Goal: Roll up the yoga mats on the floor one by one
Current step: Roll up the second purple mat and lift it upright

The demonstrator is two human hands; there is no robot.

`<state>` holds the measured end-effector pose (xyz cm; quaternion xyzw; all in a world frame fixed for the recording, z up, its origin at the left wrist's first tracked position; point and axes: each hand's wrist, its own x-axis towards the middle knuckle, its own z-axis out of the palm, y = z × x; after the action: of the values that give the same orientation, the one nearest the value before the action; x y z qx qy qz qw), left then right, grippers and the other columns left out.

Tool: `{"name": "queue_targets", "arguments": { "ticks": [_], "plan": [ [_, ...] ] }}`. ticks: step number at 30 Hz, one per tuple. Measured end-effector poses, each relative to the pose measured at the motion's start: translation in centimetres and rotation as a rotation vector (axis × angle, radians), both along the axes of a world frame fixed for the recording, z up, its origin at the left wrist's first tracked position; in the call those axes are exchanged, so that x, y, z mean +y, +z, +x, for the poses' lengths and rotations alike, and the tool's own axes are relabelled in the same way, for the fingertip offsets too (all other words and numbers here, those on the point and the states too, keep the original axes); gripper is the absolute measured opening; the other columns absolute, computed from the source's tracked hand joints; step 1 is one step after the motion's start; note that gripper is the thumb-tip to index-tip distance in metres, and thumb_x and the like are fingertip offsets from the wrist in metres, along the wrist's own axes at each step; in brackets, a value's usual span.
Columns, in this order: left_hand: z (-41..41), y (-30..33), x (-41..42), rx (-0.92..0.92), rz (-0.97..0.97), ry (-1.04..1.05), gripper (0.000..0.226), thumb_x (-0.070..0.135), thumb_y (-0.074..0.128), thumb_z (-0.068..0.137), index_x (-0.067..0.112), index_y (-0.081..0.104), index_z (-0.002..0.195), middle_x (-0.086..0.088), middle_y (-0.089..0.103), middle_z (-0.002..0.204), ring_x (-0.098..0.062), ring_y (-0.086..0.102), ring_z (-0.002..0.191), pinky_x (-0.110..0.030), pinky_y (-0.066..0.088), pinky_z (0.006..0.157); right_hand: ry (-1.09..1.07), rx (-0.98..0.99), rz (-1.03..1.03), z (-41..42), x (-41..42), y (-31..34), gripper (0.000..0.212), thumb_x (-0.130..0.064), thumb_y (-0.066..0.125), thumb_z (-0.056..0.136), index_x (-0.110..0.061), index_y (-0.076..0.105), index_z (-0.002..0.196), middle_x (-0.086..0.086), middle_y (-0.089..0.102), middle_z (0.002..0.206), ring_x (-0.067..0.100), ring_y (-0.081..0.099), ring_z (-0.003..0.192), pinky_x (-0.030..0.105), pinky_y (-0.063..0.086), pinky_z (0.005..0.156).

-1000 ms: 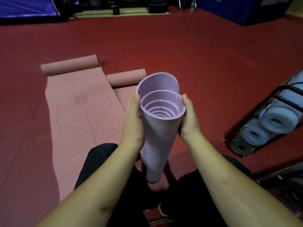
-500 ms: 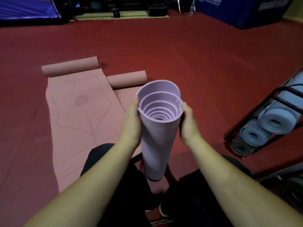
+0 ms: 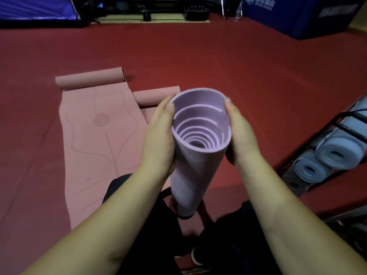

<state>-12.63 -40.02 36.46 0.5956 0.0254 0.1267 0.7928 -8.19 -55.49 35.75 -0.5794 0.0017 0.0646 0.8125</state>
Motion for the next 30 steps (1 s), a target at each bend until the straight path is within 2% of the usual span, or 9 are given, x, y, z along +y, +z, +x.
{"name": "queue_targets", "arguments": {
  "ticks": [2,4,8,12,17,19,23,27,30],
  "plan": [
    [-0.6,-1.7,-0.1,0.059,0.036,0.000,0.042,0.034,0.042,0.101,0.014,0.059,0.132,-0.013,0.064,0.130,-0.033,0.059,0.121,-0.060,0.042,0.105,-0.067,0.025,-0.103,-1.2,0.5,-2.1,0.028,-0.043,0.053,0.098,-0.029,0.078,0.099,-0.001,0.075,0.105,0.020,0.070,0.102,0.046,0.051,0.098],
    [-0.7,-2.7,0.0,0.129,0.008,0.016,0.040,0.032,0.042,0.101,0.015,0.061,0.131,-0.009,0.067,0.127,-0.029,0.062,0.118,-0.055,0.045,0.105,-0.076,0.095,-0.122,-1.6,0.7,-3.2,0.031,-0.037,0.051,0.101,-0.027,0.079,0.089,-0.003,0.076,0.097,0.015,0.071,0.095,0.042,0.051,0.096],
    [0.0,-1.8,0.0,0.185,-0.074,0.066,0.029,0.021,0.046,0.103,0.025,0.062,0.127,0.001,0.071,0.118,-0.016,0.068,0.107,-0.036,0.053,0.090,-0.011,0.152,-0.111,-0.2,0.4,-1.4,0.036,-0.042,0.051,0.097,-0.014,0.073,0.105,0.012,0.073,0.108,0.028,0.068,0.103,0.048,0.048,0.103],
    [-0.5,-1.5,-0.8,0.189,-0.097,0.070,0.026,0.028,0.048,0.102,0.029,0.062,0.124,0.000,0.069,0.122,-0.018,0.066,0.112,-0.039,0.052,0.094,-0.014,0.226,-0.066,-0.4,1.3,-0.5,0.044,-0.046,0.055,0.096,-0.009,0.070,0.114,0.016,0.074,0.104,0.032,0.071,0.097,0.048,0.054,0.094],
    [-0.3,0.3,-0.1,0.110,-0.052,0.078,0.026,0.021,0.045,0.104,0.034,0.062,0.119,0.011,0.072,0.113,-0.010,0.068,0.107,-0.027,0.054,0.085,-0.023,0.041,-0.127,0.0,0.6,1.9,0.024,-0.024,0.051,0.099,-0.024,0.072,0.109,-0.006,0.075,0.102,0.011,0.072,0.092,0.027,0.058,0.073],
    [-0.9,-0.6,-0.1,0.123,0.002,0.065,0.028,0.021,0.047,0.104,0.039,0.062,0.119,0.015,0.071,0.113,-0.005,0.067,0.106,-0.023,0.055,0.084,-0.011,0.012,-0.196,-0.4,0.2,1.0,0.025,-0.023,0.050,0.100,-0.031,0.072,0.106,-0.015,0.074,0.104,0.003,0.070,0.095,0.022,0.056,0.074],
    [-1.9,-4.2,-0.6,0.244,0.065,0.046,0.026,0.025,0.045,0.105,0.039,0.063,0.118,0.016,0.068,0.119,-0.005,0.063,0.114,-0.031,0.050,0.099,-0.017,0.086,-0.303,-1.6,0.1,-3.0,0.025,-0.020,0.051,0.098,-0.025,0.075,0.104,-0.017,0.075,0.098,0.002,0.069,0.095,0.026,0.051,0.081],
    [-1.8,-4.0,-1.2,0.288,0.064,0.025,0.029,0.025,0.045,0.105,0.029,0.060,0.129,0.013,0.068,0.120,-0.004,0.064,0.112,-0.033,0.049,0.102,-0.001,0.142,-0.258,-1.2,0.4,-2.6,0.025,-0.026,0.055,0.097,-0.016,0.075,0.108,0.002,0.075,0.106,0.021,0.070,0.102,0.046,0.053,0.097],
    [-1.5,-2.7,-1.0,0.245,-0.004,0.045,0.028,0.020,0.046,0.104,0.030,0.062,0.125,0.006,0.069,0.122,-0.011,0.065,0.114,-0.039,0.049,0.104,0.025,0.104,-0.196,-1.0,0.4,-1.5,0.028,-0.036,0.062,0.095,-0.014,0.074,0.106,0.009,0.075,0.104,0.029,0.070,0.102,0.050,0.051,0.099]
  ]
}}
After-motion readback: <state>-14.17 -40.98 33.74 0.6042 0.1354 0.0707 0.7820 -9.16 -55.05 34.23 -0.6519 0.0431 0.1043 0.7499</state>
